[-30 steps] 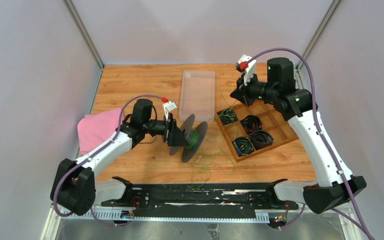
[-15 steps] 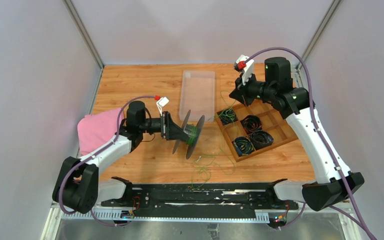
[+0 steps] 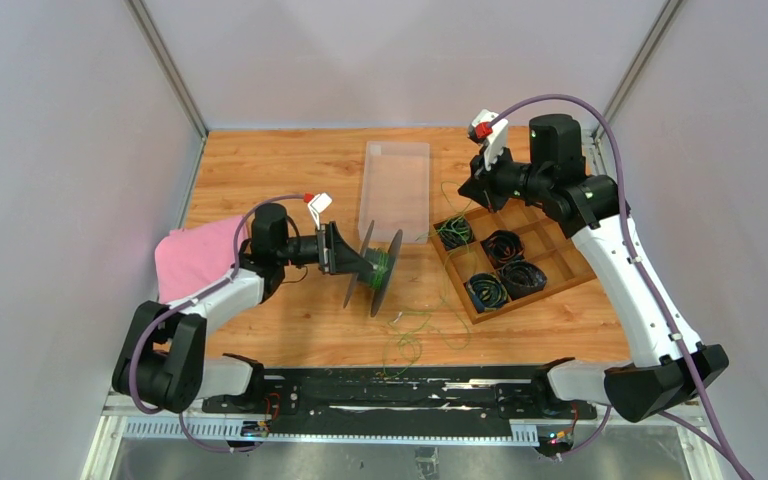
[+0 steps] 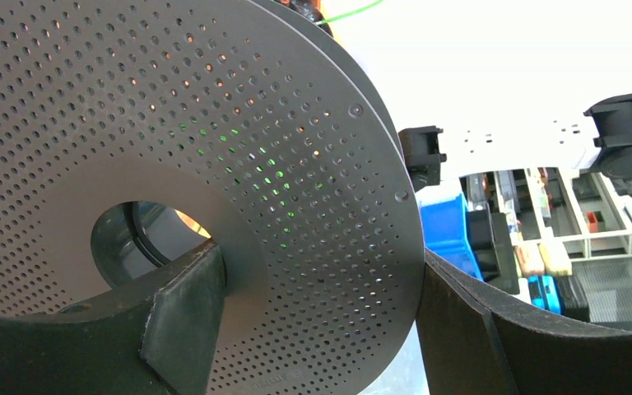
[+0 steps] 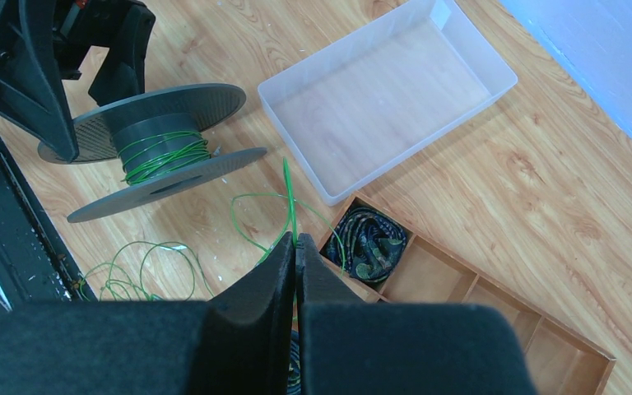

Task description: Wrap the cables

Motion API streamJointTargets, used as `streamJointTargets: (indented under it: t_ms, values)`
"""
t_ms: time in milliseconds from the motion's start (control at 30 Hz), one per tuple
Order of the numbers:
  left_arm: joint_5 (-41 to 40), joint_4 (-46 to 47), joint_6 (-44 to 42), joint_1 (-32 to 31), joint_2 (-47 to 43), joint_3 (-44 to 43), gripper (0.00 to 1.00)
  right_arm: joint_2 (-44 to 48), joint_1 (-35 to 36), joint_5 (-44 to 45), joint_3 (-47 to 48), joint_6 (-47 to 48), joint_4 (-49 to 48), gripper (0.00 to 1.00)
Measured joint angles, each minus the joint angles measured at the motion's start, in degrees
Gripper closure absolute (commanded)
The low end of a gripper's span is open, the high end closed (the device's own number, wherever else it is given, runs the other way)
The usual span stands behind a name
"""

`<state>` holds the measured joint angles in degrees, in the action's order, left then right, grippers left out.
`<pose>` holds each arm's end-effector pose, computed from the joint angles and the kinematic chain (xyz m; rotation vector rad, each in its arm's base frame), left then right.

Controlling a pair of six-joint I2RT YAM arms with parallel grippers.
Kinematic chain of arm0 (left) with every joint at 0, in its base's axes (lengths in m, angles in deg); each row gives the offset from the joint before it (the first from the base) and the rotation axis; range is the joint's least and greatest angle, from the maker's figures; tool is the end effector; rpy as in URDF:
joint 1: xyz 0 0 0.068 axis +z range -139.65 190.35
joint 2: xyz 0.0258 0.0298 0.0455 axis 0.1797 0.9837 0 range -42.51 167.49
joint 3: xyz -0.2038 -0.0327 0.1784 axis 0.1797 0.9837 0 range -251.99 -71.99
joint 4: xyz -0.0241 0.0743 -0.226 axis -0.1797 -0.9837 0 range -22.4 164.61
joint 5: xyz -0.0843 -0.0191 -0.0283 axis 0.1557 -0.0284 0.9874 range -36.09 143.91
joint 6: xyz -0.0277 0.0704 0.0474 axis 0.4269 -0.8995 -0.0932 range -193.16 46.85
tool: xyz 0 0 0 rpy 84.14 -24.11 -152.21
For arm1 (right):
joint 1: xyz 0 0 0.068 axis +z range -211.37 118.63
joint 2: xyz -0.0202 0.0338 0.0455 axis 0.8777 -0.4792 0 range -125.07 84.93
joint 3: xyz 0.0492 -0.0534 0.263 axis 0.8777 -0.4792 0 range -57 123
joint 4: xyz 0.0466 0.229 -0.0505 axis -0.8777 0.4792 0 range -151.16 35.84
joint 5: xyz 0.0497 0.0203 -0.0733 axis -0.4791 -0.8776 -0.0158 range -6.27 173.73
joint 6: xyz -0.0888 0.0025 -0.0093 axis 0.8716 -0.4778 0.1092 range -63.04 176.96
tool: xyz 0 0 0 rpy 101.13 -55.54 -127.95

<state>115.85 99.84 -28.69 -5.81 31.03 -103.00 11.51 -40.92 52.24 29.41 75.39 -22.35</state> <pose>0.2254 -0.1385 0.2284 0.3492 2.0480 -1.6904 0.2423 0.1349 0.4129 -0.9821 1.7381 0.5759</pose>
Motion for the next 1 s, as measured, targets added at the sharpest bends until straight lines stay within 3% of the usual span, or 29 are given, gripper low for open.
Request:
streamJointTargets:
  t_ms: [233, 600, 1000]
  values:
    - [0.92, 1.92, 1.51, 1.07, 2.27, 0.00, 0.31, 0.00, 0.00, -0.35, 0.00, 0.00, 0.00, 0.99]
    - [1.79, 3.04, 2.51, 2.89, 3.06, 0.07, 0.01, -1.07, 0.00, -0.70, 0.00, -0.04, -0.02, 0.99]
    - [1.46, -0.17, -0.37, 4.96, 2.67, 0.59, 0.02, -1.49, 0.00, -1.55, 0.00, -0.66, -0.07, 0.99]
